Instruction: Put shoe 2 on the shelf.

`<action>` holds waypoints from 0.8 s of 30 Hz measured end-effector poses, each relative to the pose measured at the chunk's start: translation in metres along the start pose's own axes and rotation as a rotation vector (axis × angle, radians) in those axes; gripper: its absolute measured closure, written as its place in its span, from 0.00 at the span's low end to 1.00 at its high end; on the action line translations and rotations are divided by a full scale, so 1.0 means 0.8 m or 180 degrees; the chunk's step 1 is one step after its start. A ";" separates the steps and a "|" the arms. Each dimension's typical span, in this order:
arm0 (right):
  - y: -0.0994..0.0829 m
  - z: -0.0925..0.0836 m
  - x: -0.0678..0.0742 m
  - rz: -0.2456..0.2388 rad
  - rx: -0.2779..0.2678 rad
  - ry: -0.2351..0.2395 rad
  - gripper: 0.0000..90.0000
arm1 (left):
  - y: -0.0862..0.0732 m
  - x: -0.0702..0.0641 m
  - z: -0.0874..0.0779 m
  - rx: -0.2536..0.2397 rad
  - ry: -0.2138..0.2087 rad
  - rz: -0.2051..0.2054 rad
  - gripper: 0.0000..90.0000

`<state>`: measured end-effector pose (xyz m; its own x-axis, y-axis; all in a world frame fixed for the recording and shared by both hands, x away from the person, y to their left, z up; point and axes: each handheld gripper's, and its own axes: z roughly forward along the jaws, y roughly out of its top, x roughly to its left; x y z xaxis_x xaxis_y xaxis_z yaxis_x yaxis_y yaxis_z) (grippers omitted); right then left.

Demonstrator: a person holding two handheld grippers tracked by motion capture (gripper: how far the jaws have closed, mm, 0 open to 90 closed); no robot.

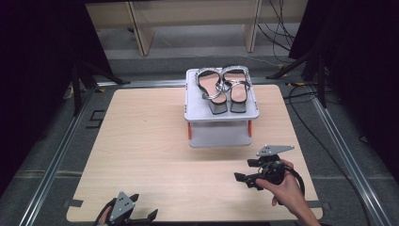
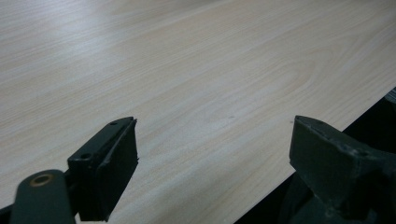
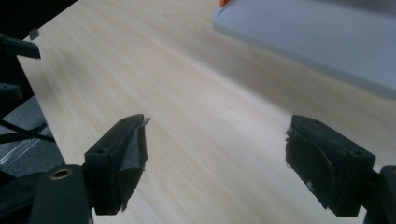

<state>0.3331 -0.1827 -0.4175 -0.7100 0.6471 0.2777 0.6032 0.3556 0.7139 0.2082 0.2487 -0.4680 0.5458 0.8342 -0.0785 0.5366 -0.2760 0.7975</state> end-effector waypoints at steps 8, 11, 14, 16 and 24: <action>-0.031 0.015 0.011 -0.0119 0.0074 0.0018 0.23 | 0.001 -0.001 -0.001 -0.0011 -0.0002 0.0023 0.17; -0.041 0.018 0.017 -0.0175 0.0105 0.0048 0.22 | 0.001 0.000 -0.001 0.0050 0.0033 0.0097 0.17; -0.056 0.023 0.023 -0.0278 0.0146 0.0117 0.21 | 0.001 0.000 -0.001 0.0046 0.0033 0.0096 0.17; -0.059 0.025 0.024 -0.0291 0.0161 0.0148 0.20 | 0.001 0.000 -0.001 0.0047 0.0034 0.0093 0.17; -0.079 0.024 0.034 -0.0347 0.0221 0.0195 0.20 | 0.000 -0.001 0.000 0.0048 -0.0010 0.0083 0.17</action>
<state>0.2827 -0.1748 -0.4676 -0.7923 0.5605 0.2410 0.5435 0.4688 0.6963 0.2076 0.2479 -0.4676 0.5616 0.8253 -0.0597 0.5318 -0.3048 0.7901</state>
